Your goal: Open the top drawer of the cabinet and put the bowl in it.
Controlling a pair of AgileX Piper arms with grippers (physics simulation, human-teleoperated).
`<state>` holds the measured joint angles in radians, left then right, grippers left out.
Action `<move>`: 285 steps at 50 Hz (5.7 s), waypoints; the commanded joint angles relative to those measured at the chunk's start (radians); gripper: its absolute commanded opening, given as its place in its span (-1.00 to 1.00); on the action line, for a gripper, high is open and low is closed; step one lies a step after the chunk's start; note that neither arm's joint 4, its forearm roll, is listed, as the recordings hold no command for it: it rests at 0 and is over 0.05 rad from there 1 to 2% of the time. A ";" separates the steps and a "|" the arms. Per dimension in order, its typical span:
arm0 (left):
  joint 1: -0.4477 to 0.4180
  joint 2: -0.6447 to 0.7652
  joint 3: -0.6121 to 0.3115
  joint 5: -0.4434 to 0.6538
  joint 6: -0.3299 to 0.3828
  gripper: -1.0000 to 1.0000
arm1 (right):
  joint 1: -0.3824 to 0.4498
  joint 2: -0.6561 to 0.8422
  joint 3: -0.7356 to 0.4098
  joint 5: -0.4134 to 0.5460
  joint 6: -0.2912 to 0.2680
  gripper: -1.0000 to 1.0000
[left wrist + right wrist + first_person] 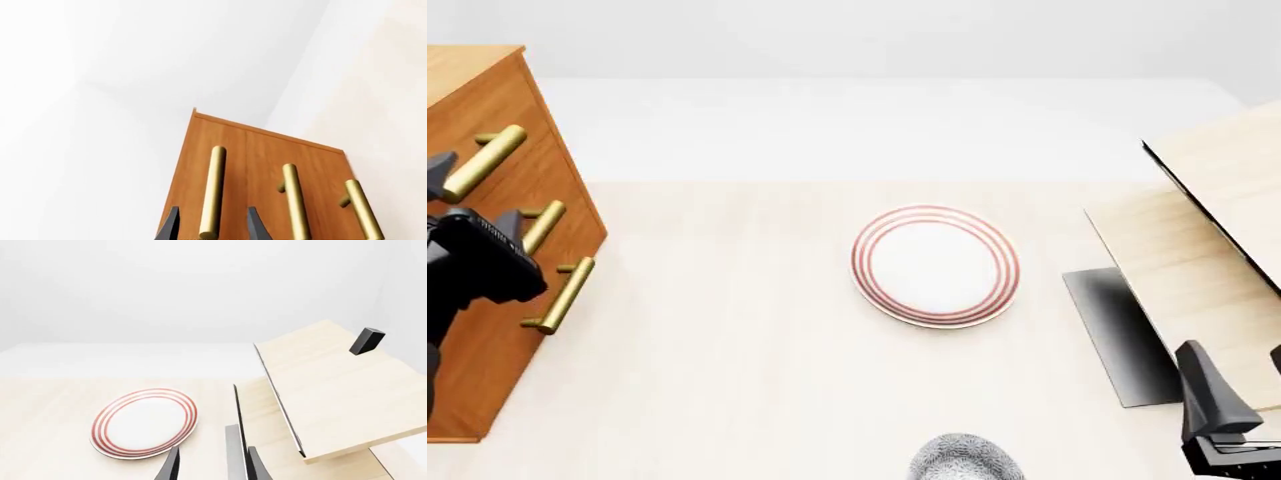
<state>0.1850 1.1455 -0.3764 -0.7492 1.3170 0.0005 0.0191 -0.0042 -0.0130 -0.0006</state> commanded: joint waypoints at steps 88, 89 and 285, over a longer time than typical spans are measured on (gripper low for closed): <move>-0.016 0.059 0.029 -0.044 0.058 -1.00 | 0.000 -0.004 0.001 0.003 0.000 1.00; -0.023 0.061 0.031 -0.047 0.058 -1.00 | 0.000 -0.004 0.001 0.003 0.000 1.00; -0.448 -0.266 -0.512 0.959 -0.750 1.00 | -0.002 -0.010 -0.001 0.009 -0.001 1.00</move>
<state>-0.2665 0.8654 -0.7686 0.0782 0.7160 -0.0008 0.0128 -0.0055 -0.0069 -0.0016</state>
